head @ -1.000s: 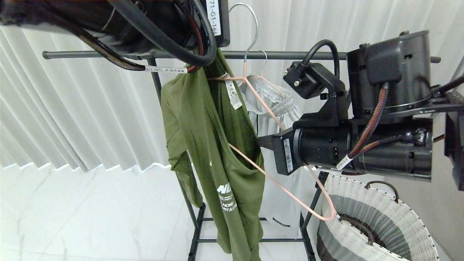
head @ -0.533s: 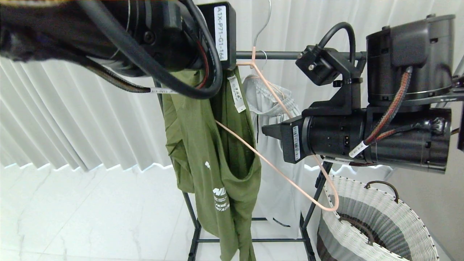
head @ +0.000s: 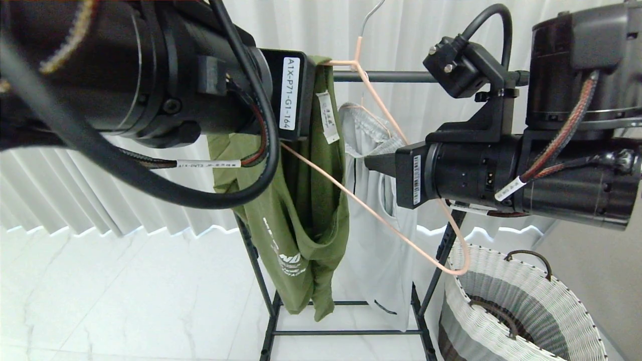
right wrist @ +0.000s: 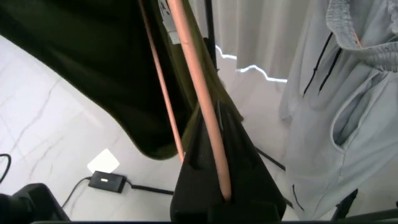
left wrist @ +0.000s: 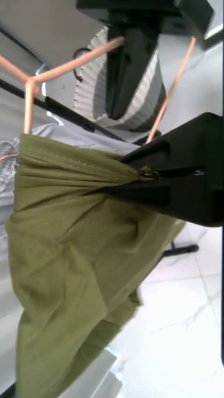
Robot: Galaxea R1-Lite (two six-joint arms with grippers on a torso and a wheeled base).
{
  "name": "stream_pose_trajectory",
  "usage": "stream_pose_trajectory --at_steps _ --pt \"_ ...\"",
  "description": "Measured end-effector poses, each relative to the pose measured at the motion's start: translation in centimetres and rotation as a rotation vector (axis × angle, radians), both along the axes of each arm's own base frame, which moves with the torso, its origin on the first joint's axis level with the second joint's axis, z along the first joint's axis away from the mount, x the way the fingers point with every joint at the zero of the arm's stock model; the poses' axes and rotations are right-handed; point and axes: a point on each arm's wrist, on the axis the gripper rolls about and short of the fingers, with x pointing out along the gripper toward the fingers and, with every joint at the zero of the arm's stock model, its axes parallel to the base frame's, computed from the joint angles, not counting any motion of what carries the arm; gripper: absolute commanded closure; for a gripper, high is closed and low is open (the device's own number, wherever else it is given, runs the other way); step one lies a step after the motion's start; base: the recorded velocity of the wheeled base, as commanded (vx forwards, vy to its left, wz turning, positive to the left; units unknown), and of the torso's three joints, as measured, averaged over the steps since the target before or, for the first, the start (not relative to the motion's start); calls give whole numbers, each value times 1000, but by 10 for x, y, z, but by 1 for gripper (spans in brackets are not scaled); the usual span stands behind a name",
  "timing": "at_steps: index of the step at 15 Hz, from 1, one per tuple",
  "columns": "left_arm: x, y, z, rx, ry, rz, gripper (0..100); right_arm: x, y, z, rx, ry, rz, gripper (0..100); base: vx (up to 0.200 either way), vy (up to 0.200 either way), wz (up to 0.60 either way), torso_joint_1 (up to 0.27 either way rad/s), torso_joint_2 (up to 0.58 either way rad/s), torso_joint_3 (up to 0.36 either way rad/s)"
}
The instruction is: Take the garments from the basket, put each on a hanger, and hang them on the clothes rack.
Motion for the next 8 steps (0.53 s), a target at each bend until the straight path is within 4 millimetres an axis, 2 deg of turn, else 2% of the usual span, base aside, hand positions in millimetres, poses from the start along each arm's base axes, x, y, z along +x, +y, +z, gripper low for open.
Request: stream_pose_trajectory --at_steps 5,8 --pt "-2 4 -6 24 13 1 0 3 -13 12 32 -83 -25 100 0 0 0 0 0 0" --pt "-11 16 -16 77 27 -9 0 7 -29 16 40 -130 -4 100 0 0 0 0 0 0"
